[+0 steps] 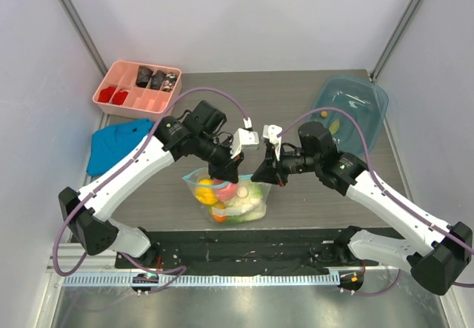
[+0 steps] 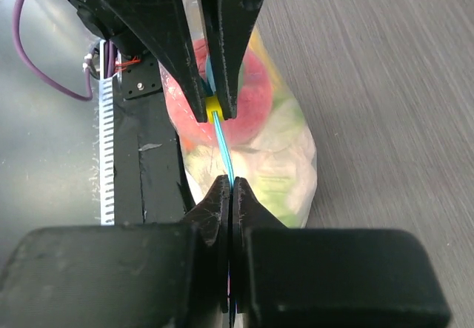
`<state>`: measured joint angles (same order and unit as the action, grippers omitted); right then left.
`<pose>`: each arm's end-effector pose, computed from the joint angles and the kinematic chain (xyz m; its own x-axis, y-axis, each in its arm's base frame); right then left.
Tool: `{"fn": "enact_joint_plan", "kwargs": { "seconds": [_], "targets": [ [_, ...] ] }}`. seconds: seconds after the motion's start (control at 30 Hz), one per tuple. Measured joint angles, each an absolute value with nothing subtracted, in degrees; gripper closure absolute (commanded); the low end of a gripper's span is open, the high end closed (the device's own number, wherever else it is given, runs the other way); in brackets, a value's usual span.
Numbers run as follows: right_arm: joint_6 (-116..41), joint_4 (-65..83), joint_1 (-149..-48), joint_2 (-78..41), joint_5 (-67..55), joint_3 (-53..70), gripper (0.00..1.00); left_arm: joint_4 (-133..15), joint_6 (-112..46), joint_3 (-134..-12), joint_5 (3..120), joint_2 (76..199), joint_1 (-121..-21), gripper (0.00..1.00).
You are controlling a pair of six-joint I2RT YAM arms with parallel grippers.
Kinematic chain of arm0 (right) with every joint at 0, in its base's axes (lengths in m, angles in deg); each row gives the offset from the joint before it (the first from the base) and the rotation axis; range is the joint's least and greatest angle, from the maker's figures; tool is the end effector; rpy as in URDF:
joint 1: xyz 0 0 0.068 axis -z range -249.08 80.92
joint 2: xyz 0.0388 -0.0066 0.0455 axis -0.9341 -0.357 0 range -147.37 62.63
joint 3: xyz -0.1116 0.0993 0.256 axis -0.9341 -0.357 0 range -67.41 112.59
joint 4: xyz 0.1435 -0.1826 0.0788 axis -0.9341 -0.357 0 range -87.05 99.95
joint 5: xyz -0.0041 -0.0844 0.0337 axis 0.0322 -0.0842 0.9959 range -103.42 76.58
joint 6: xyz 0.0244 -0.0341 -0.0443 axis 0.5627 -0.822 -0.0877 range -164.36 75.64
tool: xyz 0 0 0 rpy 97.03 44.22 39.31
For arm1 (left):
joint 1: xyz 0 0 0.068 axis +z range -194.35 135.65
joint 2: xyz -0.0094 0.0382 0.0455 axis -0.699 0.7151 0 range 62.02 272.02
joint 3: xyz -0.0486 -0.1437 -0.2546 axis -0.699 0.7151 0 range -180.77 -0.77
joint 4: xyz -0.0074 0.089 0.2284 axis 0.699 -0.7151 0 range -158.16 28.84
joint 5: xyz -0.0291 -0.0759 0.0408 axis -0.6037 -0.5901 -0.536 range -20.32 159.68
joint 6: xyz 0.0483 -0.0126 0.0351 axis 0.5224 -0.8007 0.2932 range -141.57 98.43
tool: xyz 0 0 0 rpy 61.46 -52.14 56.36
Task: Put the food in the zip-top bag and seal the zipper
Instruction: Zip the zipper food storage bag at the center of the board.
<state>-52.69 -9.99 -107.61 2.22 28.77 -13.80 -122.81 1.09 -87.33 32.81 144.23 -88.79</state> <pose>0.1429 0.1529 0.3484 -0.2135 -0.3072 -0.9274 -0.9719 0.1632 0.1697 0.1686 -0.2037 0.3831 -0.2494 0.6764 -0.6930 0.9620 0.0906 -0.2577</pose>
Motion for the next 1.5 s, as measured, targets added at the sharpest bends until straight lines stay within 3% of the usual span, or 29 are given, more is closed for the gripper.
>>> {"fn": "enact_joint_plan", "kwargs": {
  "seconds": [0.3, 0.47, 0.63, 0.97, 1.17, 1.27, 1.5],
  "targets": [
    [-52.0, -8.7, -109.1, 2.2, 28.4, -18.5, 0.99, -112.6, -0.2, -73.9, 31.4, 138.5, -89.0, 1.0],
    [-51.6, -8.4, -109.2, 2.3, 27.5, -19.0, 0.99, -111.7, -0.5, -73.7, 31.5, 138.4, -89.0, 0.98],
    [-51.1, -8.4, -109.2, 3.5, 26.7, -16.3, 0.99, -115.9, -0.2, -79.7, 33.0, 138.5, -89.0, 0.79],
    [-50.0, -9.0, -109.2, 6.4, 25.7, -15.7, 0.99, -118.5, -1.7, -85.0, 33.2, 139.5, -89.0, 0.62],
    [-50.0, -9.0, -109.2, 6.4, 25.6, -15.7, 0.99, -118.5, -2.6, -85.0, 33.4, 141.3, -89.0, 0.66],
    [-50.0, -9.0, -109.2, 6.4, 25.6, -15.7, 0.99, -118.4, -3.1, -85.0, 33.6, 141.4, -89.0, 0.76],
    [-50.1, -9.1, -109.2, 6.4, 25.4, -15.7, 0.99, -118.4, -3.2, -85.0, 33.3, 141.9, -89.0, 0.71]
  ]
}}
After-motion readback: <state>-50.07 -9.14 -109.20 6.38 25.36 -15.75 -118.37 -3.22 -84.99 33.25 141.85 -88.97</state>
